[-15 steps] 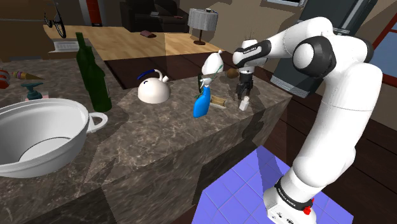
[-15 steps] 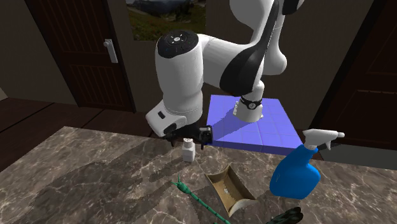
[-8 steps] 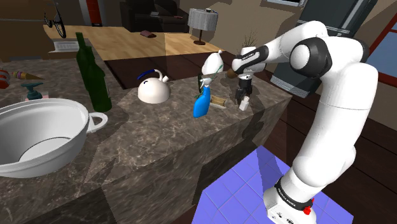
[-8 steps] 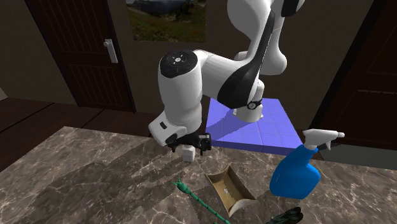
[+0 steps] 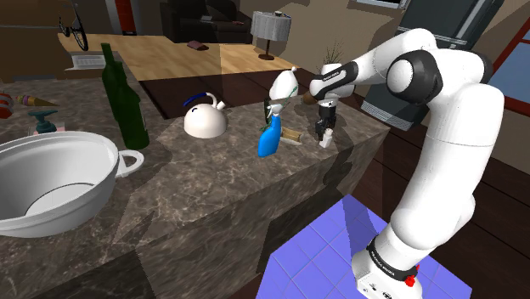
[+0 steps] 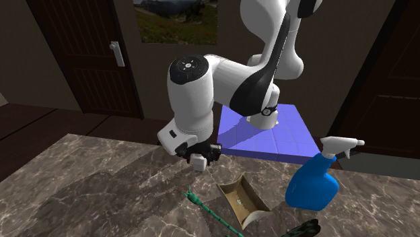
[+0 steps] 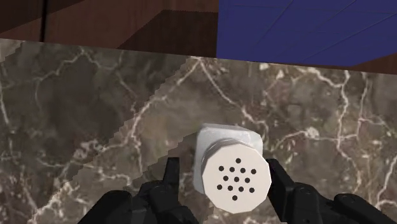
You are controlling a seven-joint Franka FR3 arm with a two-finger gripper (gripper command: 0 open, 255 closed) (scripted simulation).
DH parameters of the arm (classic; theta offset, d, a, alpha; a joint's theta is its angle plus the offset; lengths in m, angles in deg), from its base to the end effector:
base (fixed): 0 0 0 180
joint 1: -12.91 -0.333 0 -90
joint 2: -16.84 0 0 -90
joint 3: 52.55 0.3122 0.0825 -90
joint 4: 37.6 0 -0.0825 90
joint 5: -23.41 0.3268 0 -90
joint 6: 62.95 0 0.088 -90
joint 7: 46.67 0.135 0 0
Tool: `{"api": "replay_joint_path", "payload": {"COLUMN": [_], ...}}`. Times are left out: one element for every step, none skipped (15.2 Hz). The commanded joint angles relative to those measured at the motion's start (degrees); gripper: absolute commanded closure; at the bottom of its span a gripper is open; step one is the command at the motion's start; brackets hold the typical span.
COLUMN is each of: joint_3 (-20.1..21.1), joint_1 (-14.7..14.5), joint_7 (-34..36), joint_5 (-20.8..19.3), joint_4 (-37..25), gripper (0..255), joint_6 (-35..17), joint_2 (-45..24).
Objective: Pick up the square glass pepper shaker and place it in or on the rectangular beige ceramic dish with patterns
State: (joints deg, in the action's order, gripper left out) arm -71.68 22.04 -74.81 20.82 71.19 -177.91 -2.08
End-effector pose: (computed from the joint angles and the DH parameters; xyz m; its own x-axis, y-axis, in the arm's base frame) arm 0.4818 -0.2539 0.3257 0.9685 0.0226 -0.2480 0.0306 -0.9991 0.0285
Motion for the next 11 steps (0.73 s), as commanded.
{"api": "replay_joint_path", "payload": {"joint_3": [0.0,0.0,0.0,0.0,0.0,0.0,0.0,0.0,0.0,-0.05,-0.09], "joint_1": [0.0,0.0,0.0,0.0,-0.01,-0.01,0.0,0.0,0.0,-0.04,-0.09], "joint_7": [0.0,0.0,0.0,0.01,0.01,0.01,0.0,0.0,0.0,0.0,0.01], "joint_5": [0.0,0.0,0.0,0.0,0.0,0.0,0.0,0.0,0.0,-0.11,-0.23], "joint_4": [0.0,0.0,0.0,0.02,0.04,0.04,0.02,0.01,0.01,-0.26,-0.53], "gripper": [255,255,255,255,255,255,255,255,255,255,255], "joint_6": [0.0,0.0,0.0,-0.01,-0.02,-0.02,-0.02,-0.01,-0.01,0.64,1.3], "joint_2": [0.0,0.0,0.0,0.01,0.02,0.02,0.0,0.0,0.0,0.4,0.8]}}
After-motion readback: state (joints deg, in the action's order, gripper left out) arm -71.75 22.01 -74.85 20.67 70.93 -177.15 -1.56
